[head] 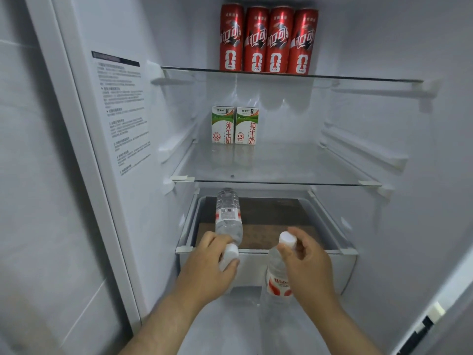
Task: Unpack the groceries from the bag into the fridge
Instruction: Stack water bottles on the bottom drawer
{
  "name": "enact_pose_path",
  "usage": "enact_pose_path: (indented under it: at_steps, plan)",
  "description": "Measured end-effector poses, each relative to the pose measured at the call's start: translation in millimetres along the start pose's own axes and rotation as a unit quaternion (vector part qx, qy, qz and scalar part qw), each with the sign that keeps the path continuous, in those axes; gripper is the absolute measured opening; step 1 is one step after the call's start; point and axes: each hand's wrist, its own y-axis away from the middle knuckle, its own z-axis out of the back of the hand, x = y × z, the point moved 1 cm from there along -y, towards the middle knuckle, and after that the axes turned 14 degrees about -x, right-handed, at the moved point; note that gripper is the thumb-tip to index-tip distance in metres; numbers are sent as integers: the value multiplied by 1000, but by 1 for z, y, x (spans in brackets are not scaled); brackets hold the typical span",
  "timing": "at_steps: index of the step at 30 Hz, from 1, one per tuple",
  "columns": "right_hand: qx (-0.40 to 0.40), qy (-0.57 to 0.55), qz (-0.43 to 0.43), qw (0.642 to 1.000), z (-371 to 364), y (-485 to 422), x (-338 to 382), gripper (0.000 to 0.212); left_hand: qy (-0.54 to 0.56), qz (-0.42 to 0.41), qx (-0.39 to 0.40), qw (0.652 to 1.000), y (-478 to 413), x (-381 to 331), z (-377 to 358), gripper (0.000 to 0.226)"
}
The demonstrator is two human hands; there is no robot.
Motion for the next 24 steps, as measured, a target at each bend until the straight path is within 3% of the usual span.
enact_pose_path:
  at_steps: [8, 13, 18, 21, 24]
  plan:
    - [-2, 20, 32, 999, -4, -5, -2, 29, 62, 43, -14, 997, 2, 1, -4, 34]
    - [65, 40, 42, 996, 3, -10, 4, 48, 144, 105, -53, 982, 2, -1, -11, 45]
    - [1, 41, 191, 981, 1, -11, 44, 42, 163, 118, -81, 976, 2, 0, -14, 45]
    - [97, 37, 166, 981, -32, -14, 72, 34, 165, 109, -113, 974, 5, 3, -11, 46]
    - [183, 69, 72, 978, -80, -21, 68, 32, 169, 117, -125, 971, 8, 8, -10, 47]
